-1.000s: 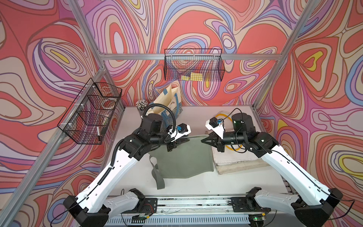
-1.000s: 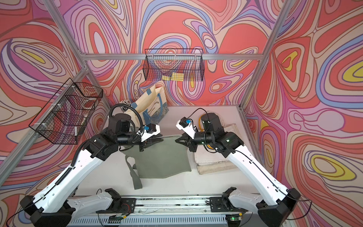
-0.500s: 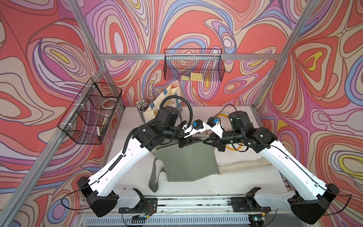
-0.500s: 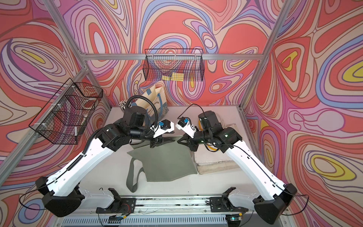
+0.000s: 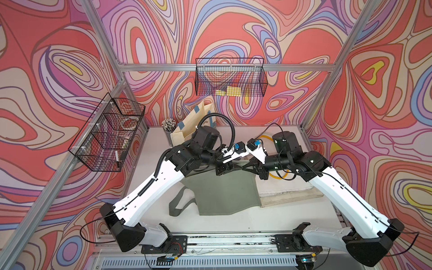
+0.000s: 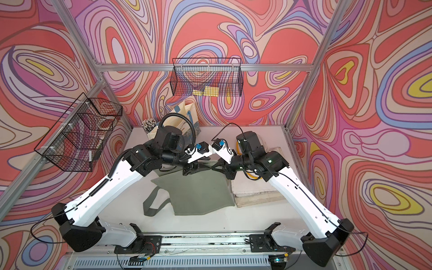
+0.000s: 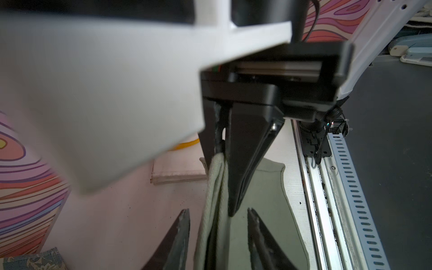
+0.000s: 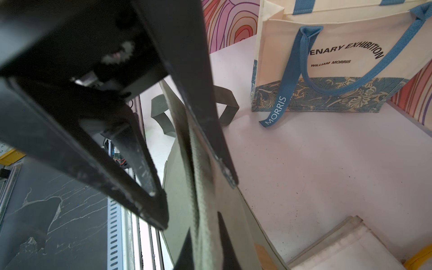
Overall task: Put away the canvas bag
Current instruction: Press the canvas bag.
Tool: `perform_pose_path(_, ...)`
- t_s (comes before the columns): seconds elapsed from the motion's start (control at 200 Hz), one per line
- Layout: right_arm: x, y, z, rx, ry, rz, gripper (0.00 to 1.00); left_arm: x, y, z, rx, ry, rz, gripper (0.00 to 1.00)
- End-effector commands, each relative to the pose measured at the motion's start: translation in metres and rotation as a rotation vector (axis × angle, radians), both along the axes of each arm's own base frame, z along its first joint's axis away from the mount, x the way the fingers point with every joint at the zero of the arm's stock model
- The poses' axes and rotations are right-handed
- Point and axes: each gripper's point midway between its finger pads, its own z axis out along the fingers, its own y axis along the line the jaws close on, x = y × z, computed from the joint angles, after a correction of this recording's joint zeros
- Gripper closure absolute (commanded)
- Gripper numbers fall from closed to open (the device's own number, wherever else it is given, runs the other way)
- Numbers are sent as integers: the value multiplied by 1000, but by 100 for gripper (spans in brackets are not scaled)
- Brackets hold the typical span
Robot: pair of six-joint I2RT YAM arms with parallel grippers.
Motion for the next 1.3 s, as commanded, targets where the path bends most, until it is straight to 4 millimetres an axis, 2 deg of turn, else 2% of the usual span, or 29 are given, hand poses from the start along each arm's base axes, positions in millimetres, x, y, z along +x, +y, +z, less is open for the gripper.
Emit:
perform_pose_path(0.0,-1,2,38,92,-119,19,100,-3,1,-1,23,7,-2,75)
perform_pose_path(0.055,-1,2,36,87,-115,18,100,-2,2,0,21,-1,2,92)
perform_pose_path(0.09,-1,2,35,84,-112,19,100,-2,2,0,20,-7,0,100)
perform_pose_path(0.135,-1,2,35,85,-110,19,100,-3,2,1,20,-14,-7,100)
perform_pose_path(0.175,-1,2,33,84,-108,19,96,-4,2,3,14,-22,-9,100)
perform_pose_path(0.351,-8,-1,12,47,-62,34,71,-11,8,11,-6,-94,-45,100)
perform_pose_path(0.501,-8,-5,-7,30,-13,-11,60,-23,17,24,-63,-170,-90,100)
perform_pose_path(0.701,-7,-9,-14,38,-22,-40,46,-42,33,48,-183,-209,-164,100)
perform_pose_path(0.736,-7,-9,-14,37,-26,-43,37,-44,35,49,-186,-208,-169,100)
perform_pose_path(0.831,-7,-9,-13,45,-35,-41,32,-50,40,52,-190,-204,-190,100)
perform_pose_path(0.841,-7,-9,-14,45,-35,-41,25,-50,40,52,-190,-202,-192,100)
perform_pose_path(0.861,-8,-9,-14,48,-37,-38,20,-51,41,53,-192,-198,-196,100)
perform_pose_path(1.017,-8,-9,-15,73,-85,-29,17,-57,42,57,-202,-179,-224,100)
perform_pose_path(1.037,-8,-9,-16,74,-98,-28,5,-57,42,58,-205,-176,-228,100)
perform_pose_path(1.047,-8,-9,-16,76,-105,-27,2,-58,42,58,-205,-175,-230,100)
perform_pose_path(1.217,-8,-12,-14,91,-212,-16,2,-58,40,57,-197,-152,-251,100)
perform_pose_path(1.297,-10,-11,-21,79,-216,3,2,-57,39,60,-211,-153,-253,100)
